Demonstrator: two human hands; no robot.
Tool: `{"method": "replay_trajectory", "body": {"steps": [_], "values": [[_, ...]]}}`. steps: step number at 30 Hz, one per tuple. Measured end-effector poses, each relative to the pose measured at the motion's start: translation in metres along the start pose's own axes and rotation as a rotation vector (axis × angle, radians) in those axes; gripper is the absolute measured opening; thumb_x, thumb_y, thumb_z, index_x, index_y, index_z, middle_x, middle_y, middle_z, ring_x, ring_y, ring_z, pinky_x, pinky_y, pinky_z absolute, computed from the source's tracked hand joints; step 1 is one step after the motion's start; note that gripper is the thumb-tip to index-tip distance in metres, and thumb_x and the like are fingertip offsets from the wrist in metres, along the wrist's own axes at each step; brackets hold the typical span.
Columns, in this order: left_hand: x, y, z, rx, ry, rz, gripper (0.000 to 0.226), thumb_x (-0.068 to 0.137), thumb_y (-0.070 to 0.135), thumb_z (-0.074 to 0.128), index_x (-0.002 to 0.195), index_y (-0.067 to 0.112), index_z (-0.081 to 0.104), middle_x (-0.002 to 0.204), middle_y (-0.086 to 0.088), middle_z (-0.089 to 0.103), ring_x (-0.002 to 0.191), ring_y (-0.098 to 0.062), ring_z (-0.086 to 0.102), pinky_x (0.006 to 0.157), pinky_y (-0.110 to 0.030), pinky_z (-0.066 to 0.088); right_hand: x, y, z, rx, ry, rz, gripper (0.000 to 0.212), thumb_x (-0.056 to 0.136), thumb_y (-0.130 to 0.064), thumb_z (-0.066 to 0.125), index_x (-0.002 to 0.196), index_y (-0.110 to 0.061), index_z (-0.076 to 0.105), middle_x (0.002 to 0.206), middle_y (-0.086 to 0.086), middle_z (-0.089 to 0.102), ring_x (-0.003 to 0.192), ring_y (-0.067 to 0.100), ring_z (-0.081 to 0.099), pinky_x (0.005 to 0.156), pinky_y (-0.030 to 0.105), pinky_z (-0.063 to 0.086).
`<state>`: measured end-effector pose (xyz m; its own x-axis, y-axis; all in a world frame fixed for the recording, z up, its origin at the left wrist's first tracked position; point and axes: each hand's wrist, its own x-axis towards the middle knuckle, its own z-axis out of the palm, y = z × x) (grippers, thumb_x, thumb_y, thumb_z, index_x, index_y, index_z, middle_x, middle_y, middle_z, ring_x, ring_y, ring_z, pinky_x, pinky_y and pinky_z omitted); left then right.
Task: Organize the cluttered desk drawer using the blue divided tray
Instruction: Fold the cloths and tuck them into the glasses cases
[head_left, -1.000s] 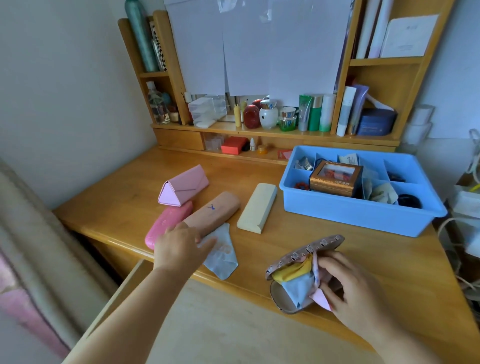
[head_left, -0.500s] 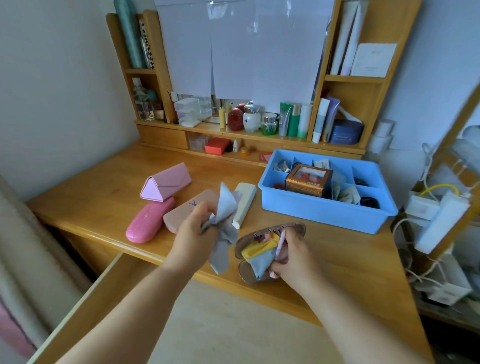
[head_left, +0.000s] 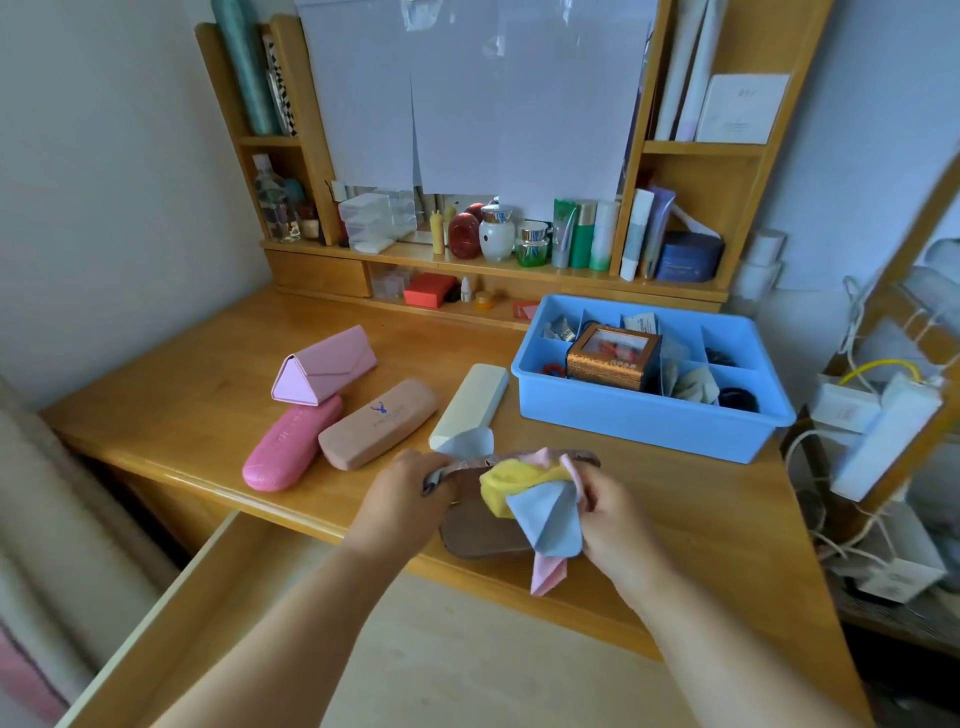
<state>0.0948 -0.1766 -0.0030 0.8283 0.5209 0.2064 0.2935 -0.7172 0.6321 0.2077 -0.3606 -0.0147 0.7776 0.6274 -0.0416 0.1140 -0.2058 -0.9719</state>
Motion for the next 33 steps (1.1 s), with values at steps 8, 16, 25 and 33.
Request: {"method": "replay_trajectory", "body": {"steps": [8, 16, 25, 33], "values": [[-0.01, -0.019, -0.008, 0.02, 0.284, -0.196, 0.015, 0.091, 0.009, 0.053, 0.089, 0.006, 0.067, 0.095, -0.012, 0.06, 0.078, -0.025, 0.054, 0.066, -0.038, 0.052, -0.015, -0.006, -0.068, 0.29, 0.28, 0.117, 0.025, 0.091, -0.01, 0.058, 0.091, -0.032, 0.07, 0.088, -0.001, 0.074, 0.087, 0.027, 0.07, 0.079, 0.048, 0.055], [-0.028, -0.001, -0.001, -0.136, 0.381, -0.318, 0.033, 0.087, 0.025, 0.065, 0.116, 0.01, 0.061, 0.107, -0.01, 0.049, 0.097, -0.028, 0.052, 0.084, -0.035, 0.047, -0.038, 0.015, -0.073, -0.21, 0.267, 0.165, 0.034, 0.086, -0.016, 0.053, 0.074, -0.046, 0.063, 0.061, -0.007, 0.064, 0.061, 0.013, 0.058, 0.053, 0.027, 0.04], [-0.033, 0.084, 0.026, -0.234, 0.284, 0.288, 0.026, 0.084, -0.003, 0.06, 0.103, 0.013, 0.068, 0.085, -0.001, 0.054, 0.079, 0.003, 0.053, 0.069, -0.003, 0.04, -0.024, 0.006, -0.081, -0.202, 0.276, 0.169, 0.021, 0.093, -0.02, 0.045, 0.08, -0.014, 0.061, 0.073, 0.011, 0.065, 0.068, 0.024, 0.062, 0.058, 0.032, 0.045], [0.001, 0.09, 0.065, -0.333, -0.055, 0.026, 0.029, 0.083, 0.001, 0.061, 0.091, 0.029, 0.056, 0.073, 0.024, 0.067, 0.075, 0.008, 0.063, 0.057, -0.004, 0.044, -0.005, 0.0, -0.104, -0.669, 0.244, 0.015, 0.065, 0.075, -0.032, 0.072, 0.133, -0.031, 0.043, 0.124, -0.004, 0.054, 0.107, 0.018, 0.057, 0.086, 0.037, 0.05]]}}
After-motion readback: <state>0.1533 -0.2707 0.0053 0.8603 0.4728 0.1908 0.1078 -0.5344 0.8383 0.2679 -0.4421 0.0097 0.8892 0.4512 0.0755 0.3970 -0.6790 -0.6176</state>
